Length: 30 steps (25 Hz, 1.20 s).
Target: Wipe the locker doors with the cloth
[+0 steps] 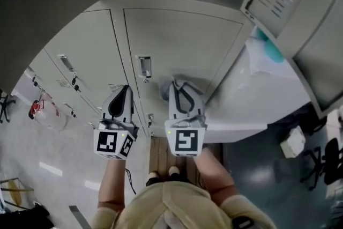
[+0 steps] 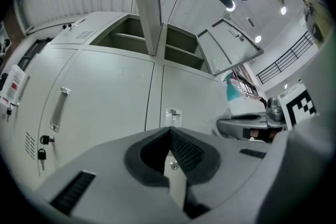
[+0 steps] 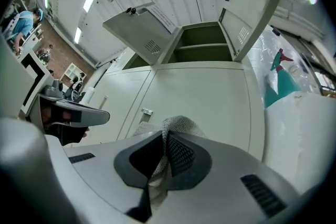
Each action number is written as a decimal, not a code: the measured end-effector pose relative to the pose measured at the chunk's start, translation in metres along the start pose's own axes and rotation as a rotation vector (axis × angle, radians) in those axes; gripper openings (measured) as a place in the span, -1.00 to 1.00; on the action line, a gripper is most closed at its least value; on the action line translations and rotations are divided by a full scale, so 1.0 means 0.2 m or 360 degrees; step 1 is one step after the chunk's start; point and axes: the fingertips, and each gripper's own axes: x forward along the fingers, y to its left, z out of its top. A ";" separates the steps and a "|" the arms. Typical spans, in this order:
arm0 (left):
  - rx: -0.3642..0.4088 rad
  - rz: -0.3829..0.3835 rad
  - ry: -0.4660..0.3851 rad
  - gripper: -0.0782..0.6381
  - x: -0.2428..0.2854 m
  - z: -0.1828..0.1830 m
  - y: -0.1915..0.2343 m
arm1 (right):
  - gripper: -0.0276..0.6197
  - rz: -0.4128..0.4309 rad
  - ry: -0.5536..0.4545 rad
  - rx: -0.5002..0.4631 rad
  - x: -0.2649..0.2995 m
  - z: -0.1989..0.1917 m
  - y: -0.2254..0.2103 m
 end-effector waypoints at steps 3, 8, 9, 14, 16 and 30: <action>0.0005 0.0069 0.0012 -0.78 -0.06 -0.01 0.07 | -0.90 0.0075 -0.0021 0.0025 0.03 0.02 0.11; 0.0011 0.0162 0.0030 -0.78 -0.16 -0.02 0.16 | -0.90 0.0184 -0.0021 0.0085 0.09 0.02 0.28; 0.0007 0.0174 0.0032 -0.78 -0.17 -0.02 0.17 | -0.90 0.0203 -0.0014 0.0099 0.10 0.01 0.31; 0.0025 0.0208 0.0044 -0.78 -0.22 -0.03 0.21 | -0.90 0.0270 -0.0013 0.0155 0.17 0.00 0.43; 0.0023 0.0220 0.0050 -0.78 -0.23 -0.04 0.23 | -0.90 0.0289 -0.0002 0.0147 0.21 -0.02 0.47; 0.0014 0.0162 0.0082 -0.78 -0.15 -0.11 0.21 | -0.90 0.0180 0.0111 0.0043 0.29 -0.19 0.35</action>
